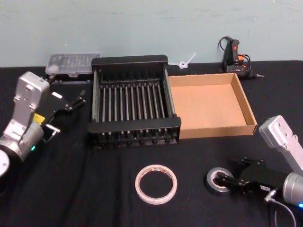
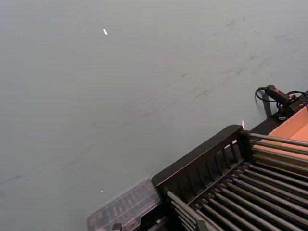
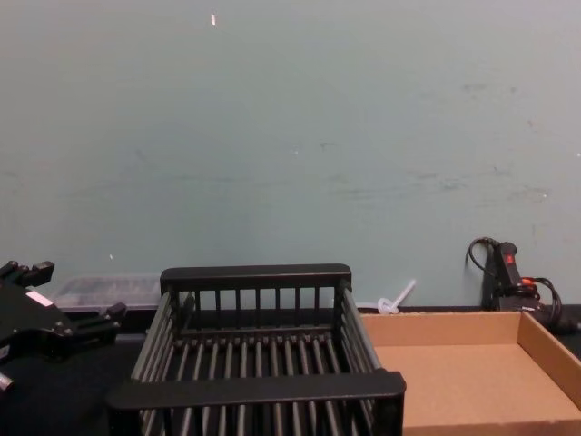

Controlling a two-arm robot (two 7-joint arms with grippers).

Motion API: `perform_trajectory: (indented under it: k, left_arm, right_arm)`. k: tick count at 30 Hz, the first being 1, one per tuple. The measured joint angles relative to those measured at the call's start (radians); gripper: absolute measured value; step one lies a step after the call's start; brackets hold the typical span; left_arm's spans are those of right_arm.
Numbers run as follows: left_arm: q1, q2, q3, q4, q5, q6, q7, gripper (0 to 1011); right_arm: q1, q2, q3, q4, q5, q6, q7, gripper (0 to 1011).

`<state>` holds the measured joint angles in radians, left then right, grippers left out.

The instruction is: Pick up the white tape and place it into the black box , Pick up the silver tape and place it into the brown box.

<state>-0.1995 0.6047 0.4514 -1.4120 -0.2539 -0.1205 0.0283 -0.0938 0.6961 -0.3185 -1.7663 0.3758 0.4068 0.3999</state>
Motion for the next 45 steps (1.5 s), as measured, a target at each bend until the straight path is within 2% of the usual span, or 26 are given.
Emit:
perform_trajectory:
  k: [14, 17, 27, 37, 45]
  left_arm:
    - [0.000, 0.000, 0.000, 0.000, 0.000, 0.000, 0.000, 1001]
    - [0.000, 0.000, 0.000, 0.000, 0.000, 0.000, 0.000, 1001]
    - [0.000, 0.000, 0.000, 0.000, 0.000, 0.000, 0.000, 1001]
    - [0.000, 0.000, 0.000, 0.000, 0.000, 0.000, 0.000, 1001]
    - [0.000, 0.000, 0.000, 0.000, 0.000, 0.000, 0.000, 1001]
  right_arm:
    - [0.000, 0.000, 0.000, 0.000, 0.001, 0.000, 0.000, 218]
    - [0.000, 0.000, 0.000, 0.000, 0.001, 0.000, 0.000, 160]
    - [0.000, 0.000, 0.000, -0.001, 0.002, -0.001, 0.000, 160]
    - [0.003, 0.013, 0.026, -0.027, 0.018, -0.035, 0.017, 160]
    - [0.061, 0.016, 0.043, -0.039, 0.016, -0.058, 0.017, 160]
